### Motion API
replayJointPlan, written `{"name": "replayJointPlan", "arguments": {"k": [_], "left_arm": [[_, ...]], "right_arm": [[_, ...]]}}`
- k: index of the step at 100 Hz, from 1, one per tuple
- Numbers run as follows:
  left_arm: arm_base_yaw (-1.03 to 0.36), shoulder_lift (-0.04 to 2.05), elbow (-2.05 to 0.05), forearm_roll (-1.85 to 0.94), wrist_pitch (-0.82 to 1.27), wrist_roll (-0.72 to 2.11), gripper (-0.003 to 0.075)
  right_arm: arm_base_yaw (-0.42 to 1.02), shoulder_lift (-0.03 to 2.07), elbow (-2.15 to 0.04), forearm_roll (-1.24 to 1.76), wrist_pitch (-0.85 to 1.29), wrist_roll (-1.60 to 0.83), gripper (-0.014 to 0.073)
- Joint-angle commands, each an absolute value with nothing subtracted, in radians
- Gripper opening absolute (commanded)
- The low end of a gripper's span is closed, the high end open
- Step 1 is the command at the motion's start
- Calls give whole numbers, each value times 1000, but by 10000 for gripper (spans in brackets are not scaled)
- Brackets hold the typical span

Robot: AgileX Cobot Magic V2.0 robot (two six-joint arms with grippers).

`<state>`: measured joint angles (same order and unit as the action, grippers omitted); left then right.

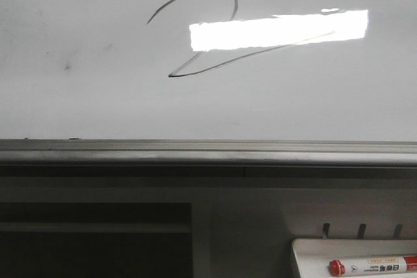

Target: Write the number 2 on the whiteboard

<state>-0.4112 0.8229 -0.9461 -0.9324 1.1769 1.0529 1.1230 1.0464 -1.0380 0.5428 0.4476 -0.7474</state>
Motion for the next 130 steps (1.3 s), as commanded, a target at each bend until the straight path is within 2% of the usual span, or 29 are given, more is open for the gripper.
{"name": "replayJointPlan", "arguments": {"k": [1,33,47,59,72,77,82,94,101,106,116,130], "left_arm": [[-418,846,-976,-980,1133,1054,244],[-418,866,-976,-990,1098,1054,232],[-418,866,-976,-1018,1085,1054,123],[-418,866,-976,-1035,1085,1054,-22],[-418,866,-976,-1035,1083,1054,-20],[-418,866,-976,-1035,1083,1054,-20],[-418,866,-976,-1035,1083,1054,-20],[-418,866,-973,-1035,1046,1051,-20],[-418,866,-963,-1035,999,1033,-20],[-418,866,-947,-1035,960,1016,-20],[-418,854,-900,-1035,829,988,-20],[-418,837,-787,-1063,462,942,-20]], "right_arm": [[1126,1038,-1075,579,396,-760,-51],[1126,1038,-1075,581,403,-760,-51],[1126,1038,-1075,595,424,-760,-51],[1126,1038,-1075,627,431,-760,-51],[1126,1038,-1075,631,431,-760,-43],[1126,1038,-1075,631,431,-760,-8],[1126,1038,-1075,631,429,-760,70],[1126,1031,-1075,620,407,-760,402],[1119,1005,-1075,609,394,-760,538],[1103,979,-1077,591,394,-760,575],[1040,905,-1077,567,398,-757,576],[903,785,-1077,567,435,-737,564]]}}
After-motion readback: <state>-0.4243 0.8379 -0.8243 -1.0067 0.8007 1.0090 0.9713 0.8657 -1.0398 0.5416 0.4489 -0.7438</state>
